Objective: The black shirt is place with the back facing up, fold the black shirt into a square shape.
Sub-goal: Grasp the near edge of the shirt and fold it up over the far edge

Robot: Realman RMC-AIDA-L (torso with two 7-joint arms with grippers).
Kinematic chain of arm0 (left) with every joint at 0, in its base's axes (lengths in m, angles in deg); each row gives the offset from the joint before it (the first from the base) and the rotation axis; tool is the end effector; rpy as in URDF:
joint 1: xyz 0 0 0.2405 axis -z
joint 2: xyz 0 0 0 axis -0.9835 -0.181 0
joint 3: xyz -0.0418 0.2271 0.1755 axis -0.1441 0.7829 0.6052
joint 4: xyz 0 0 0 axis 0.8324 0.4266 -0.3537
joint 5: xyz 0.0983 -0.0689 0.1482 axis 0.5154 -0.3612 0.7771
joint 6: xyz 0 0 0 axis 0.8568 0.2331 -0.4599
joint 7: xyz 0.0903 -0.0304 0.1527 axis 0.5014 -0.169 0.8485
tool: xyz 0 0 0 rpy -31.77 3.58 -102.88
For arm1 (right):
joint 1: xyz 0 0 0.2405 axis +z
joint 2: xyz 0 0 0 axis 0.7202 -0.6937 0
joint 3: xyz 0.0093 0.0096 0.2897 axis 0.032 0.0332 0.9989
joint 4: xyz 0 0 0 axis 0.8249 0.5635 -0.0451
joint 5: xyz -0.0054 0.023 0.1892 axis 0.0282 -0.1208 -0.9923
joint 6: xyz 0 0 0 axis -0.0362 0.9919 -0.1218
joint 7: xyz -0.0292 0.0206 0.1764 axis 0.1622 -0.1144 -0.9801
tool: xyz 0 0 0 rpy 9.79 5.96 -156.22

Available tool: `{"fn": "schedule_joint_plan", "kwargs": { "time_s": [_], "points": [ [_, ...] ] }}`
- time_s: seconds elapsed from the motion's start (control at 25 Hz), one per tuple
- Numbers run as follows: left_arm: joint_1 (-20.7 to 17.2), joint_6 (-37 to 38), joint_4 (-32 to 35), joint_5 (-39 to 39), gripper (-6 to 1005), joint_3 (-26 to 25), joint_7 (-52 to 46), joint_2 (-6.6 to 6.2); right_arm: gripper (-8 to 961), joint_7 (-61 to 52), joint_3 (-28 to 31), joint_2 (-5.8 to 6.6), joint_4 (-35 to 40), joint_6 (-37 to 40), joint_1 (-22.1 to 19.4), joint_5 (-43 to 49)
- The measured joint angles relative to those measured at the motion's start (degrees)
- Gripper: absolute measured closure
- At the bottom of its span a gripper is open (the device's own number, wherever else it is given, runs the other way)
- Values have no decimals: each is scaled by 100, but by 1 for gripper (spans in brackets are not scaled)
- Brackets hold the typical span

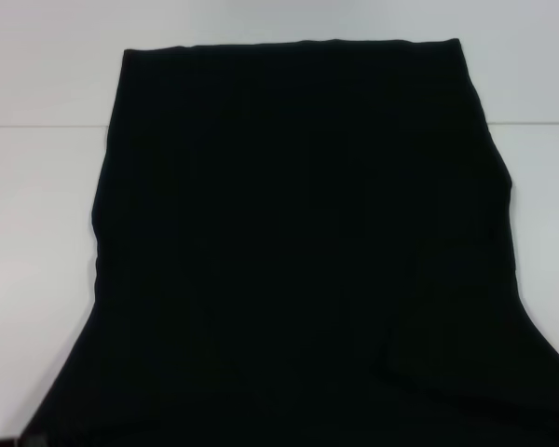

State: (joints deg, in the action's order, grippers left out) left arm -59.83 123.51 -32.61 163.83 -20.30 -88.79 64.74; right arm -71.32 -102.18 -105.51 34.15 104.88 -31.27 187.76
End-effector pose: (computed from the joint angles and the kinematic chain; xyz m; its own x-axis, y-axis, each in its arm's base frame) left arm -0.3730 0.2197 0.0139 0.1811 0.9175 0.3540 0.9709 -0.2242 0.0844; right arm 0.4001 0.2256 0.0150 0.4136 -0.7907 -0.4514 -0.8878 -0.4603 -0.0072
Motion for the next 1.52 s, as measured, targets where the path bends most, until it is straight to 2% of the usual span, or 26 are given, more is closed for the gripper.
{"fn": "schedule_joint_plan", "kwargs": {
  "time_s": [0.16, 0.36, 0.56, 0.68, 0.8, 0.84, 1.0, 1.08, 1.28, 1.52],
  "points": [
    [-179, 327, -13, 36, 898, -8, 183, 75, 910, 147, 30, 93, 8, 253, -162, 15],
    [-239, 460, -73, -48, 893, -35, 223, 117, 904, 281, 137, 121, 8, 459, -104, 116],
    [160, 331, -295, -244, 887, -208, 97, -7, 899, 292, 427, 96, 1, 504, 292, 101],
    [548, 88, -612, -347, 884, -348, 39, -142, 895, 236, 581, 82, -5, 443, 632, 103],
    [1103, -403, -982, -405, 881, -384, -49, -303, 892, 175, 763, 80, -39, 266, 1011, 101],
    [1333, -722, -1238, -411, 880, -385, -66, -387, 890, 149, 829, 74, -54, 130, 1130, 101],
    [1849, -1789, -1883, -424, 876, -369, -104, -612, 886, 59, 957, -12, -152, -679, 1626, 100],
    [2089, -2359, -2058, -442, 874, -356, -125, -673, 883, 45, 992, -74, -222, -1121, 1879, 95],
    [2499, -3455, -2142, -473, 868, -355, -133, -675, 877, 2, 1021, -222, -470, -2519, 2482, 11],
    [2671, -4637, -2419, -684, 862, -293, -36, -641, 870, 7, 993, -373, -605, -3820, 2999, 8]
  ]
}}
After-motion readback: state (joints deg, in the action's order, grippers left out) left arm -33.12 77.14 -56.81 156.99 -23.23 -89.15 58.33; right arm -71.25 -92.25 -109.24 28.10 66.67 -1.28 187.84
